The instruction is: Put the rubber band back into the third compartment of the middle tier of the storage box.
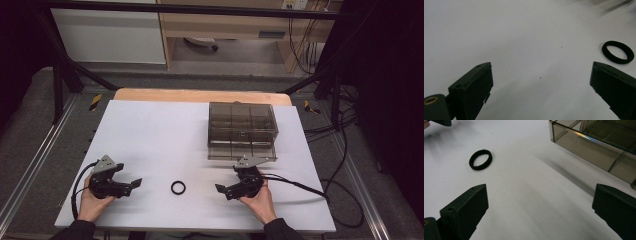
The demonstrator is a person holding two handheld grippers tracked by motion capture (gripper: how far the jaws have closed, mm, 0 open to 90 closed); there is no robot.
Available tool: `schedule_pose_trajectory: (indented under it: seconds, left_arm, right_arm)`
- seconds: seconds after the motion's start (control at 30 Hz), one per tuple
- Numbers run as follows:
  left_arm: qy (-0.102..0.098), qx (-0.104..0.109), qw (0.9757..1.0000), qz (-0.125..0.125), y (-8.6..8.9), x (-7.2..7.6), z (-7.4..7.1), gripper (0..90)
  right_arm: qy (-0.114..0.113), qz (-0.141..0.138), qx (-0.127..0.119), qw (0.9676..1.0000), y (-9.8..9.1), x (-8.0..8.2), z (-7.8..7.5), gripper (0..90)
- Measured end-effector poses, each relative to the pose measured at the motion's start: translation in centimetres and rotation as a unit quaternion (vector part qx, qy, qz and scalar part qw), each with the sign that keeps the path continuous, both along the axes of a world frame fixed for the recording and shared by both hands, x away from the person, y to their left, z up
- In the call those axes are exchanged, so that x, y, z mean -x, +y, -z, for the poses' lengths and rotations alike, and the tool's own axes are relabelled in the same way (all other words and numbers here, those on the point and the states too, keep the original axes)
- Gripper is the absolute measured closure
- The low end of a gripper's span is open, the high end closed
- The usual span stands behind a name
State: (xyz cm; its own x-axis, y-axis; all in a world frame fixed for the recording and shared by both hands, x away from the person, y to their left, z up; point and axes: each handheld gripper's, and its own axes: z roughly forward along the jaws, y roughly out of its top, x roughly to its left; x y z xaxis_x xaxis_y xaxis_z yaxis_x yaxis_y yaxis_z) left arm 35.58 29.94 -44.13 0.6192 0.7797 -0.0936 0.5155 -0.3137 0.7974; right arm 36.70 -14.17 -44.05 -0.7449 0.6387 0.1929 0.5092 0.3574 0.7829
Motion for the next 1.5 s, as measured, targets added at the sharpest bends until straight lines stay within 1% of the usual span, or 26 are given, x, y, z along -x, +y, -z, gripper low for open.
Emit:
schedule_pose_trajectory:
  seconds: [0.27, 0.5, 0.6, 0.7, 0.77, 0.8, 0.9, 0.93, 1.07, 1.13, 1.27, 1.33, 1.4, 1.43, 1.5]
  left_arm:
    - [0.0, -0.001, 1.0, 0.001, 0.0, 0.0, 0.0, 4.4]
    - [0.0, -0.002, 1.0, 0.001, 0.0, 0.0, 0.0, 4.4]
    - [0.0, -0.001, 1.0, 0.001, 0.0, 0.0, 0.0, 4.4]
    - [0.0, -0.001, 1.0, 0.001, 0.0, 0.0, 0.0, 4.4]
    - [0.0, -0.001, 1.0, 0.001, 0.0, 0.0, 0.0, 4.4]
    - [0.0, 0.0, 1.0, 0.0, 0.0, 0.0, 0.0, 4.4]
    - [0.0, -0.001, 1.0, 0.001, 0.0, 0.0, 0.0, 4.4]
    - [0.0, -0.001, 1.0, 0.001, 0.0, 0.0, 0.0, 4.4]
    - [0.0, 0.0, 1.0, 0.001, 0.0, 0.0, 0.0, 4.4]
    - [0.0, 0.0, 1.0, 0.001, 0.0, 0.0, 0.0, 4.4]
    - [0.0, 0.0, 1.0, 0.0, 0.1, 0.0, 0.0, 4.4]
    - [0.0, 0.001, 1.0, 0.0, 0.1, 0.0, 0.0, 4.4]
    - [0.0, 0.001, 1.0, 0.0, 0.1, 0.0, 0.0, 4.4]
    - [0.001, 0.0, 1.0, 0.0, 0.1, 0.0, 0.0, 4.4]
    - [0.001, 0.0, 1.0, 0.0, 0.1, 0.0, 0.0, 4.4]
  right_arm:
    - [0.003, -0.009, -0.001, 0.9999, 1.4, -0.1, 0.1, 1.1]
    - [0.001, -0.016, 0.0, 0.9999, 2.5, -0.3, 0.0, 1.1]
    - [0.002, -0.017, -0.001, 0.9999, 3.2, -0.4, 0.0, 1.1]
    - [0.003, -0.015, -0.009, 0.9998, 3.5, -0.4, 0.0, 1.3]
    - [-0.001, -0.016, -0.007, 0.9998, 3.8, -0.5, -0.1, 1.3]
    - [-0.001, -0.015, -0.01, 0.9998, 4.1, -0.6, -0.1, 1.5]
    - [-0.001, -0.018, -0.01, 0.9998, 4.7, -0.6, -0.2, 1.7]
    - [0.002, -0.018, -0.01, 0.9998, 4.9, -0.7, -0.2, 1.8]
    - [-0.001, -0.019, -0.003, 0.9998, 5.8, -0.8, -0.2, 2.2]
    - [0.002, -0.021, -0.008, 0.9998, 6.2, -0.9, -0.2, 2.6]
    - [0.0, -0.02, 0.004, 0.9998, 7.1, -1.0, -0.2, 3.0]
    - [0.005, -0.022, -0.006, 0.9997, 7.3, -1.1, -0.1, 4.0]
    - [0.006, -0.019, -0.008, 0.9998, 7.4, -1.1, -0.1, 4.3]
    - [0.006, -0.019, 0.0, 0.9998, 7.7, -1.2, -0.1, 5.1]
    - [0.005, -0.023, 0.004, 0.9997, 8.0, -1.2, -0.1, 6.4]
